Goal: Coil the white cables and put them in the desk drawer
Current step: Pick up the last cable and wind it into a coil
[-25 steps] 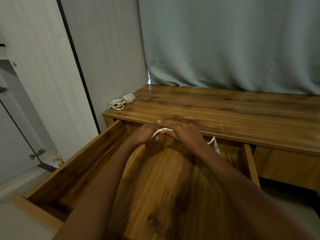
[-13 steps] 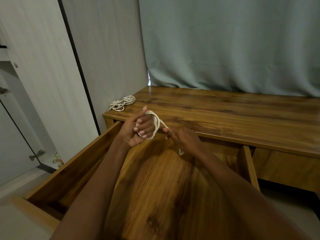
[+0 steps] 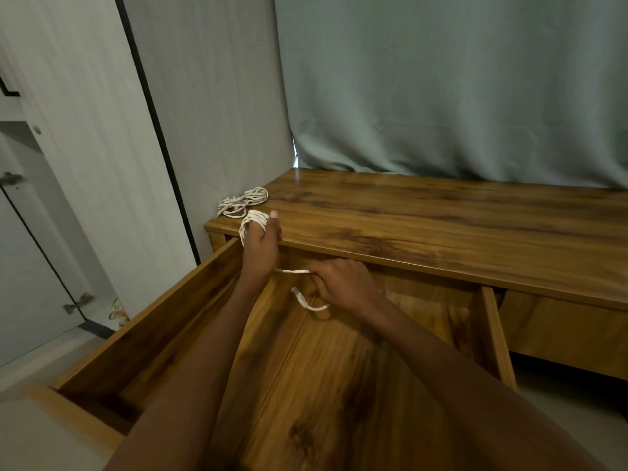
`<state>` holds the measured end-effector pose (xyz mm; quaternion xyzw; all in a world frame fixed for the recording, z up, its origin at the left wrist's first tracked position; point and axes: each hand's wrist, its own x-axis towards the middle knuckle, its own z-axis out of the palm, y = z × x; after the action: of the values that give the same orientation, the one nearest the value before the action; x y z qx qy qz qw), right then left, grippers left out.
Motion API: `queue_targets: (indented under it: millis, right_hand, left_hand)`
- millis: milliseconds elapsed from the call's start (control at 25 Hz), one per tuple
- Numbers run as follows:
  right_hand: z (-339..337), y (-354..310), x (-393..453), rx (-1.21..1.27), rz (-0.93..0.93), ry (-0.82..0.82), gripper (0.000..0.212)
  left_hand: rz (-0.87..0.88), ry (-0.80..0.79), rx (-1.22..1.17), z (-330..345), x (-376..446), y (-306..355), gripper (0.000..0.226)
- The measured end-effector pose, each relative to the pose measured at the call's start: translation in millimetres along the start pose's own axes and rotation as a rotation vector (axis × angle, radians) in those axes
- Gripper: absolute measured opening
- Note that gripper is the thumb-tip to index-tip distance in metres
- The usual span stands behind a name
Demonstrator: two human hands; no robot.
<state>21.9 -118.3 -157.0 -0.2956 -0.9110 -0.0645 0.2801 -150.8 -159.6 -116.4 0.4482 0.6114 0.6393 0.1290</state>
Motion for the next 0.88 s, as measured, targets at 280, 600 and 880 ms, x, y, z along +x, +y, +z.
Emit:
queue_targets:
  millis: [280, 600, 880]
  right_hand:
    - [-21, 31, -2, -0.066, 0.125, 0.227, 0.020]
    - [-37, 50, -3, -0.085, 0.190, 0.225, 0.030]
    - [-19, 19, 6, 0.608, 0.146, 0.166, 0.028]
  left_hand:
    - [-0.216, -0.790, 0.434, -5, 0, -2, 0.086]
    - [-0.371, -1.283, -0.745, 0, -18, 30, 0.034]
    - [-0.380, -0.838, -1.340, 10, -15, 37, 0.034]
